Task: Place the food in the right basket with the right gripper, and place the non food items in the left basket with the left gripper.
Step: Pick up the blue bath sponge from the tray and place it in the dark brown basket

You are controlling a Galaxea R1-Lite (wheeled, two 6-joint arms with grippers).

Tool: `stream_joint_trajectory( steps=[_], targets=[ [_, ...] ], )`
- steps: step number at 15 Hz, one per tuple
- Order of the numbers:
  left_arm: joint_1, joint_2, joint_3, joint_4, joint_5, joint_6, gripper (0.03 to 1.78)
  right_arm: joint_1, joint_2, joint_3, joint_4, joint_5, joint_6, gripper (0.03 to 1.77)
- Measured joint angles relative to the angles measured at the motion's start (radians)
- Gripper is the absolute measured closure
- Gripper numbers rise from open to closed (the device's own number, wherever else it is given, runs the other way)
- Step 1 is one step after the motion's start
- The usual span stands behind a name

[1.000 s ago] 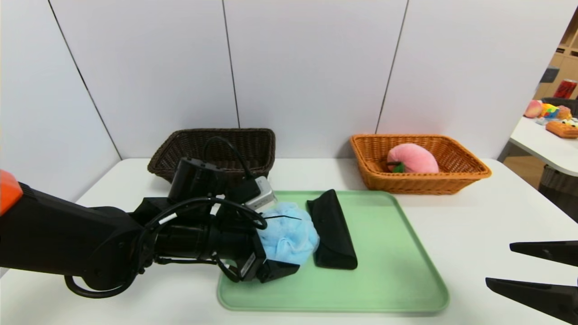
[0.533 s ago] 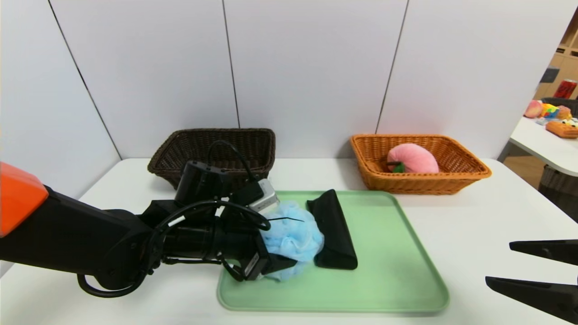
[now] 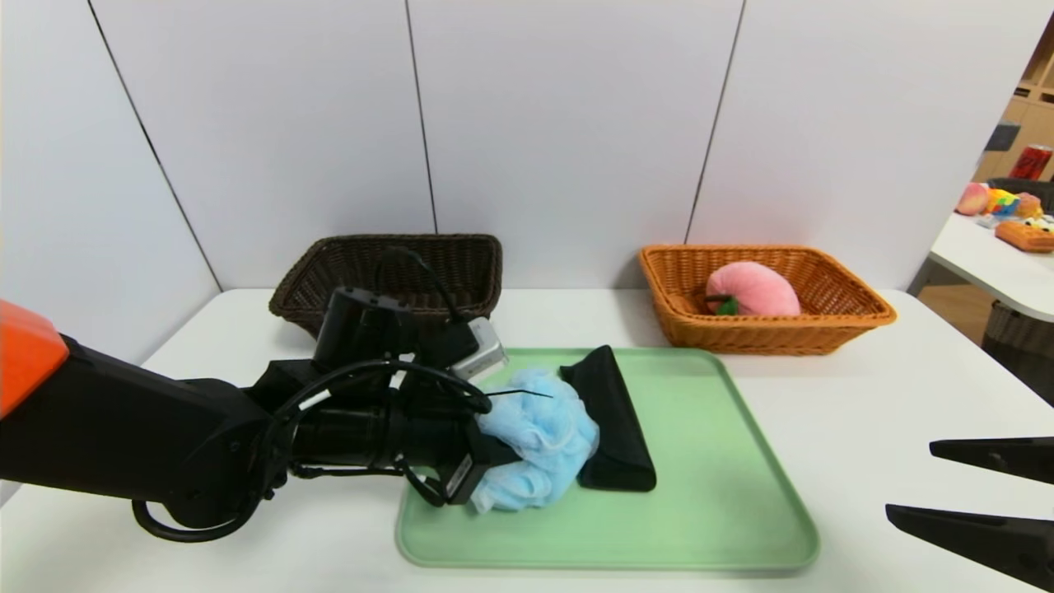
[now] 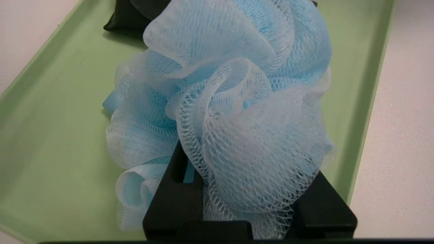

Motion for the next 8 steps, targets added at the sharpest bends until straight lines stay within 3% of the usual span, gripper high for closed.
stream_joint_trajectory(
  steps=[5,8],
  targets=[
    [0.033,-0.061,-0.016,0.007,0.027,-0.011,1.27,0.0,0.003,-0.006,-0.006,0.003,0.015,0.1],
    [0.078,-0.116,-0.053,0.026,0.03,-0.049,1.4,0.0,0.004,-0.006,-0.006,0.003,0.014,0.1]
  ],
)
